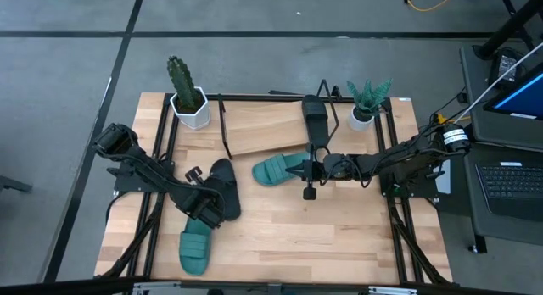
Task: Pick and place slides into the shelf
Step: Put the black slide on the shelf
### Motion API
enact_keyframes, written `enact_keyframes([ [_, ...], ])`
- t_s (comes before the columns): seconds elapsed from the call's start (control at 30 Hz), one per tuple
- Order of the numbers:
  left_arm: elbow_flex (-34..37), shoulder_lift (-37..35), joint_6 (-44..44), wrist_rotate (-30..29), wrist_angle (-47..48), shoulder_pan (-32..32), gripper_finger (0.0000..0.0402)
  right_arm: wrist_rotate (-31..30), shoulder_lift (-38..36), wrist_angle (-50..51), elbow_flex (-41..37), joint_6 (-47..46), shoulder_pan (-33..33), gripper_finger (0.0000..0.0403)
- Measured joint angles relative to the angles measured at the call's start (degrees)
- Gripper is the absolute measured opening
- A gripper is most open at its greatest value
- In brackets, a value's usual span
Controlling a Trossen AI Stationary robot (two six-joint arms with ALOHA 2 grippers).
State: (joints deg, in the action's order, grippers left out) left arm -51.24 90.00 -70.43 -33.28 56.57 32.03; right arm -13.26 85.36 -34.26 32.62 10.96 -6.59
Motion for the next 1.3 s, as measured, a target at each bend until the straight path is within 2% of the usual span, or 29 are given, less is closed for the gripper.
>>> enact_keyframes([
  [0.33,-7.2,0.0,4.0,-0.6,0.8,0.0,0.0001,0.0,0.0,0.0,0.0,-0.2,0.0,0.0009],
  [0.63,-10.2,0.0,6.6,-7.4,1.1,0.0,0.0000,0.0,0.0,-2.0,0.2,-0.2,-1.7,0.0026],
  [0.77,-10.5,0.0,6.6,-9.2,1.0,0.0,0.0000,-0.1,0.0,-1.2,3.3,1.8,-3.5,0.0024],
  [1.07,-10.6,0.0,6.7,-19.7,-2.0,0.0,0.0000,-3.9,0.0,16.7,16.6,4.5,-6.7,0.0046],
  [1.3,-10.6,0.0,6.7,-21.1,-2.7,1.5,0.0000,-4.2,0.0,23.1,22.5,4.5,-7.7,0.0079],
])
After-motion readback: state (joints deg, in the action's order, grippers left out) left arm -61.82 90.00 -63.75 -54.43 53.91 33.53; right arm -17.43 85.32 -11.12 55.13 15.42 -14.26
